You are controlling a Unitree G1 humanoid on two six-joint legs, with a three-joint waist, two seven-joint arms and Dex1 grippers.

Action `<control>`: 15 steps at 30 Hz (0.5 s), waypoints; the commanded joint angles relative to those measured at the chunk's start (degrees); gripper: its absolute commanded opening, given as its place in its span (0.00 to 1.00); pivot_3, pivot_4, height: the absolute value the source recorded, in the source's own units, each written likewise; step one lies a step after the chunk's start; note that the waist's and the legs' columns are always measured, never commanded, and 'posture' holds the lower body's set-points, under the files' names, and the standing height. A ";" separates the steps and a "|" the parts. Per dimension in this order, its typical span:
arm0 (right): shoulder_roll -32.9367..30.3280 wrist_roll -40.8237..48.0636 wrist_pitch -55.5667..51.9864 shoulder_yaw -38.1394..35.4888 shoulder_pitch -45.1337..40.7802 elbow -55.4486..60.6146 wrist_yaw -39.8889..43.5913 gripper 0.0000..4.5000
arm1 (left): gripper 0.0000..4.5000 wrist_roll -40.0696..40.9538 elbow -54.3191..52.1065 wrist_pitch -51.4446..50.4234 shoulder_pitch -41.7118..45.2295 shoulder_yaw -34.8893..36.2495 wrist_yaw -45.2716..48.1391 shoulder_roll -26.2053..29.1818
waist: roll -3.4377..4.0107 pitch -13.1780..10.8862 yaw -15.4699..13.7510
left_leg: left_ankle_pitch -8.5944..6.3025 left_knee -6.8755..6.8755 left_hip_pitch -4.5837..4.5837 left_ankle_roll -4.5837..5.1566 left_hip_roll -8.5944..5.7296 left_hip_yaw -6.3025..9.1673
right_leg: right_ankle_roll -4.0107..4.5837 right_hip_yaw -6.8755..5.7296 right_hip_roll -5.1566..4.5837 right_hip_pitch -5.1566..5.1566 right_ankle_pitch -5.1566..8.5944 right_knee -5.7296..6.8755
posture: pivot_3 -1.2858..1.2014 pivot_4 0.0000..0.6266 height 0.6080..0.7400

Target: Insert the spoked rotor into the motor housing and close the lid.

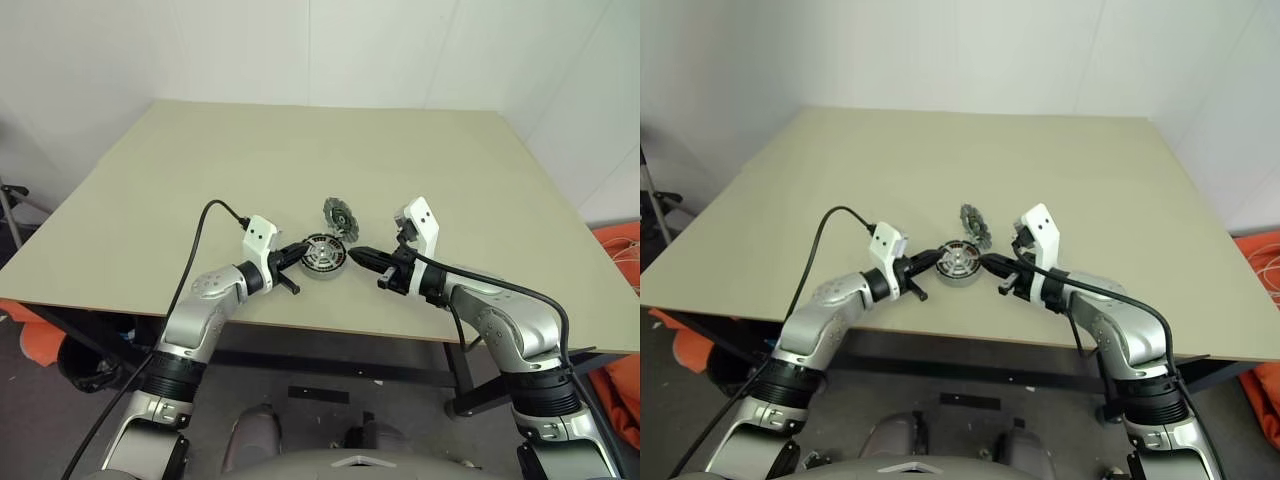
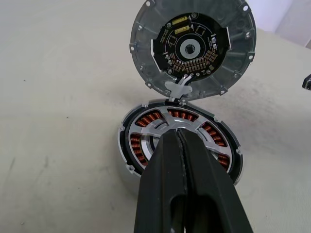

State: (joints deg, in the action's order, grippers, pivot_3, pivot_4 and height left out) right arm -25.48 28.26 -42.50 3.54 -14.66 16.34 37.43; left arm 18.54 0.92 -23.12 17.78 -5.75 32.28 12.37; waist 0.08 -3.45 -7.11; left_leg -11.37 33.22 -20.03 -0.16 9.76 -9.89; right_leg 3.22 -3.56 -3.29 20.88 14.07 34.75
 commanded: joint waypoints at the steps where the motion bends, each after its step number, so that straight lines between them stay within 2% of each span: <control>1: 0.49 0.14 1.17 -0.36 -1.03 0.48 0.02 0.00 | 0.01 -0.24 -2.50 8.01 2.04 4.11 -3.69 -2.59 | 0.00 0.00 0.00 | 0.00 0.01 0.00 0.00 0.00 0.00 | 0.00 0.00 0.00 -0.01 0.00 0.00 | 0.52 0.00 1.00; 9: 4.36 -5.91 6.09 3.10 -3.61 -6.49 -2.95 0.00 | 0.01 -4.23 -1.60 15.94 -0.25 6.82 -12.50 -6.65 | 0.00 0.01 0.36 | 0.00 0.02 0.00 0.00 0.01 0.00 | 0.00 0.00 0.01 0.00 0.00 0.01 | 0.52 0.00 1.00; 15: 9.71 -10.95 10.54 6.89 -7.79 -14.28 -4.84 0.00 | 0.01 -5.30 -2.37 16.35 -3.55 7.40 -16.64 -8.21 | 0.00 0.00 0.80 | 0.00 0.01 -0.13 -0.01 0.01 0.00 | 0.02 0.00 0.01 0.12 0.00 0.02 | 0.52 0.00 1.00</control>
State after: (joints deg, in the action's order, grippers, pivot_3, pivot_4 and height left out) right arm -16.53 18.68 -34.50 10.00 -20.58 2.80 33.26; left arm 13.41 0.80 -8.30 13.77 0.94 16.45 4.36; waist 0.08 -3.45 -6.31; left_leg -11.36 33.24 -20.16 -0.17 9.77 -9.88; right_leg 3.23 -3.57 -3.28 21.00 14.06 34.78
